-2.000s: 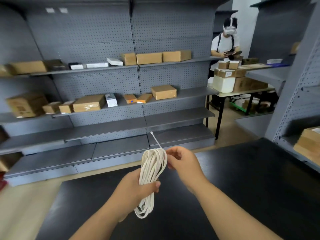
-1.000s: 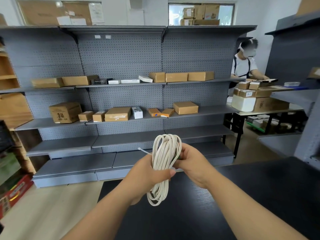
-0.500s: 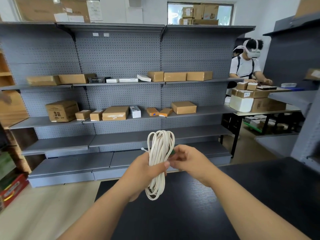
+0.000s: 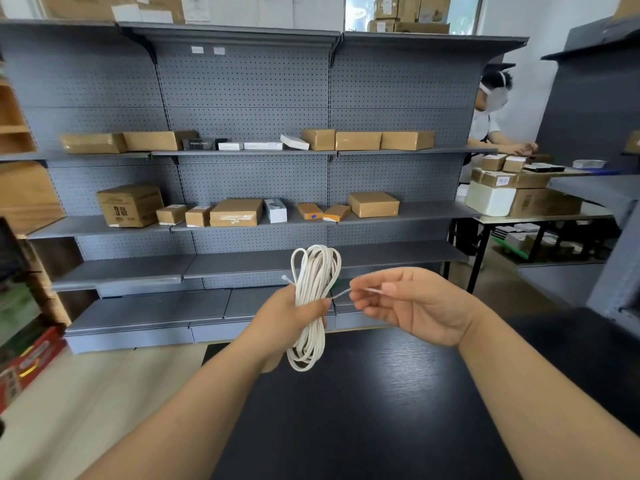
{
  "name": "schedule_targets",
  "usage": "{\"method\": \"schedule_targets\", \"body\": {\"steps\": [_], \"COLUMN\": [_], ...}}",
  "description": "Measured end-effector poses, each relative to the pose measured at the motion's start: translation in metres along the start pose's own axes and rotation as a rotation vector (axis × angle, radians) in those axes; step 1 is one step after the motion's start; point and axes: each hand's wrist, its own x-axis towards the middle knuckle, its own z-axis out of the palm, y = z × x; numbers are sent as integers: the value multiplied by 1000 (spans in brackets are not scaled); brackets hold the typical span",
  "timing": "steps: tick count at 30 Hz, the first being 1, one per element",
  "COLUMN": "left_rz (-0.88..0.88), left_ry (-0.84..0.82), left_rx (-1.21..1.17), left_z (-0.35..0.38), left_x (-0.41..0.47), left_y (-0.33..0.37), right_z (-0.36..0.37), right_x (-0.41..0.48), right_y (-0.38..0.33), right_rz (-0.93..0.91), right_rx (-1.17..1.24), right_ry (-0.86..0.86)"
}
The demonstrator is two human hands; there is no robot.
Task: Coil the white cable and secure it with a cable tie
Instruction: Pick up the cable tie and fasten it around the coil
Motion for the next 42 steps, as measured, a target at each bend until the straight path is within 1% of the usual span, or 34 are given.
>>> {"method": "schedule_targets", "body": {"steps": [2, 5, 7, 8, 11, 13, 14, 15, 19, 22, 24, 28, 32, 36, 39, 42], "left_rz": [-10, -29, -50, -63, -78, -62, -54, -50, -36, -22, -17, -32, -95, -89, -72, -47], "left_ry": [-21, -73, -99, -101, -96, -107, -113, -115, -112, -109, -110, -126, -130, -112, -99, -85], "left_rx": [33, 4, 10, 25, 114, 201, 230, 258, 340, 336, 315, 138, 54, 57, 106, 149], "left_z": [4, 12, 19, 22, 31, 36, 39, 41, 47, 50, 51, 49, 46, 45, 44, 44], "left_x": [0, 0, 0, -2, -5, -8, -10, -11, -15, -15, -15, -14, -12, -10, -9, -7], "left_y": [-3, -12, -17, -19, -24, -26, -27, -27, -29, -27, -26, -23, -24, -24, -24, -26], "right_z": [4, 14, 23, 28, 37, 39, 40, 41, 44, 43, 44, 43, 41, 43, 43, 43], "right_x": [0, -3, -2, 0, 4, 6, 5, 4, 1, -2, -3, -2, 1, 5, 8, 10], "right_y": [0, 1, 5, 7, 12, 18, 21, 24, 36, 40, 41, 43, 46, 46, 46, 47], "right_rz": [-23, -10, -19, -37, -113, -132, -131, -129, -121, -181, -234, -351, -366, -365, -336, -326], "right_rx": [-9, -156, -298, -386, -735, -974, -1038, -1045, -927, -1024, -1105, -1226, -1311, -1360, -1391, -1383], "right_ry": [-35, -40, 61, 141, 348, 391, 406, 429, 561, 612, 612, 605, 613, 603, 570, 582]}}
